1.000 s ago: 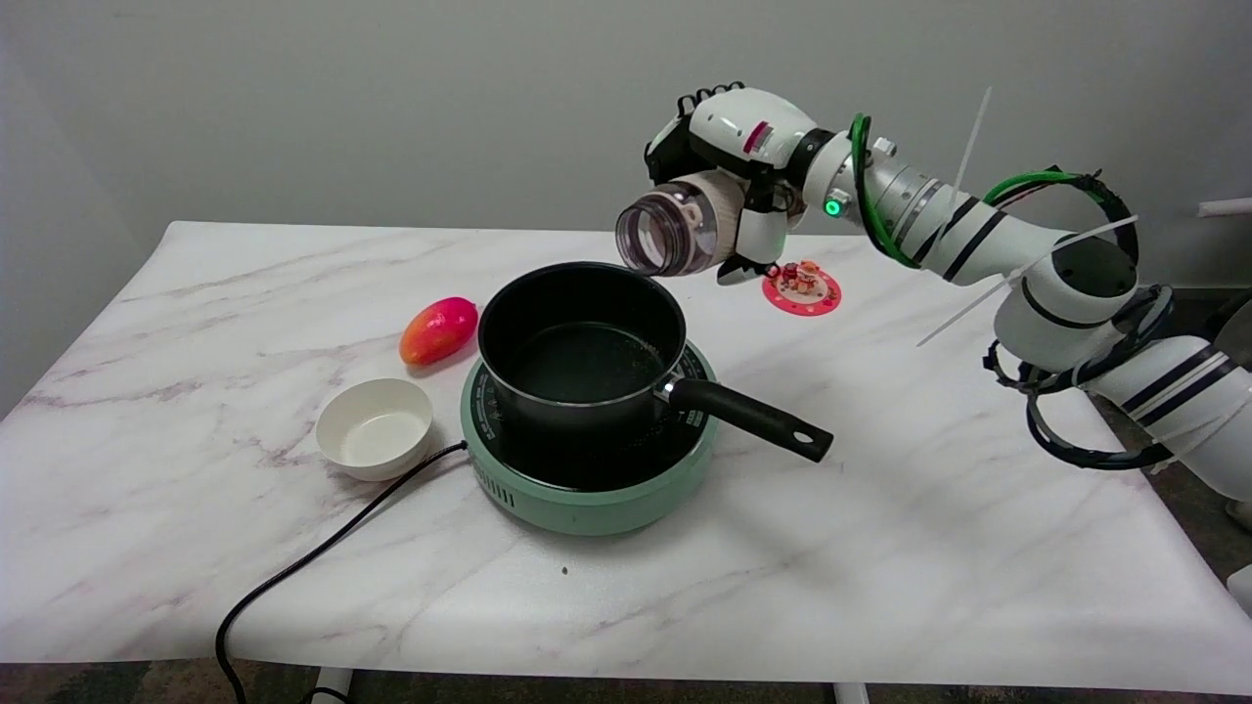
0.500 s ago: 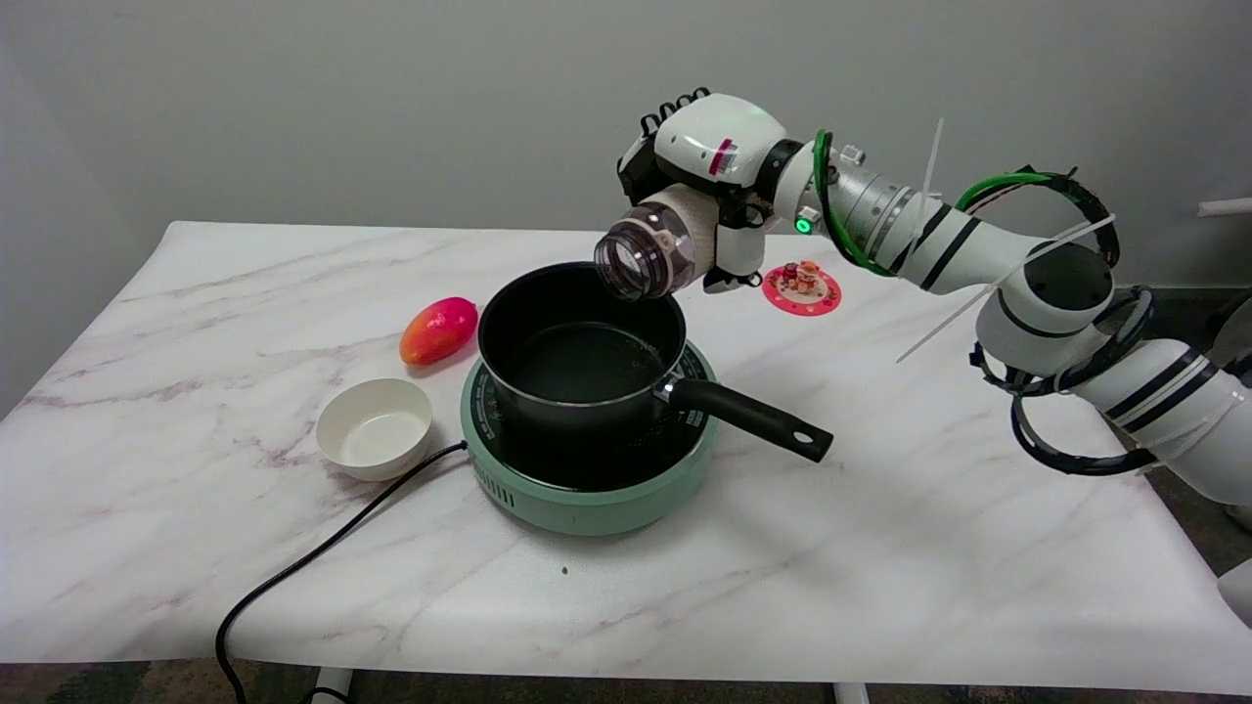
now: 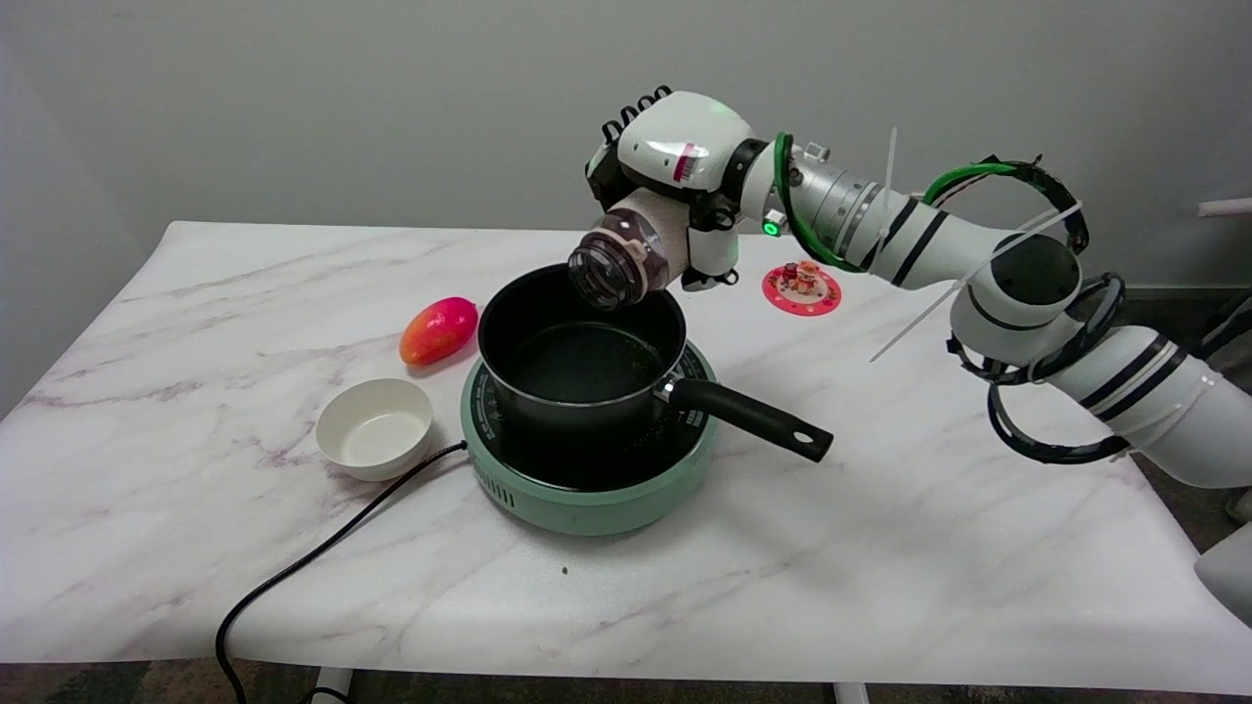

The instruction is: Pour the contents of the bottle into the soup pot.

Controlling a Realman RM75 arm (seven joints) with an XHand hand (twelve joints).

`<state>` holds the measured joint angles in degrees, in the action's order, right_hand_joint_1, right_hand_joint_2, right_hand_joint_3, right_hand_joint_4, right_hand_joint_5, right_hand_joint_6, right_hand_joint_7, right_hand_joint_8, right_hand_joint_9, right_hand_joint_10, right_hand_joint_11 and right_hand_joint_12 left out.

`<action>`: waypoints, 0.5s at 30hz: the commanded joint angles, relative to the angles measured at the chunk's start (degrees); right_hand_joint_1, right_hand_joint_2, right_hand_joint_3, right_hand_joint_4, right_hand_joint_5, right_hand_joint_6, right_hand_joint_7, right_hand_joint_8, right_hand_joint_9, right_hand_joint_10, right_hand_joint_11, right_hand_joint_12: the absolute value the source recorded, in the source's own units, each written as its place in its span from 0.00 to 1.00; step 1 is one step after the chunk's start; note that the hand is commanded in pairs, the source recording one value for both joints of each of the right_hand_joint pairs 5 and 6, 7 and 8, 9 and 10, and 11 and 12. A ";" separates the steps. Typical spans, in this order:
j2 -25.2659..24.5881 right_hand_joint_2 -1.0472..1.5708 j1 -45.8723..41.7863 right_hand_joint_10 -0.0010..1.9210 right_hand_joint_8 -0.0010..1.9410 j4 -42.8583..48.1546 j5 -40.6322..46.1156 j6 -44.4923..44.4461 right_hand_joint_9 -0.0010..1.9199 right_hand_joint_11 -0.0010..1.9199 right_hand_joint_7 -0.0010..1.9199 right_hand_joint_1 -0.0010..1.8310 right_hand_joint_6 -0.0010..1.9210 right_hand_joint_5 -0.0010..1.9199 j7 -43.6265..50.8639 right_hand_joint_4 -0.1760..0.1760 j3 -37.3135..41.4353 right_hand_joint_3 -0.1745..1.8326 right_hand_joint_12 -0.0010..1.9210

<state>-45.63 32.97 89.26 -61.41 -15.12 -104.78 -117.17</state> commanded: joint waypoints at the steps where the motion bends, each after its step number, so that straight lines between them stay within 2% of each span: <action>1: -1.94 0.44 6.92 0.67 0.75 -3.75 -3.18 1.01 0.67 0.53 0.76 0.88 0.73 0.73 0.81 0.50 -7.25 0.81 0.53; 15: -2.68 0.45 7.91 0.67 0.76 -5.95 -11.07 1.89 0.67 0.53 0.76 0.87 0.74 0.74 0.81 0.50 -7.68 0.80 0.53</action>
<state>-47.34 38.23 85.96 -65.32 -14.26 -104.20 -122.51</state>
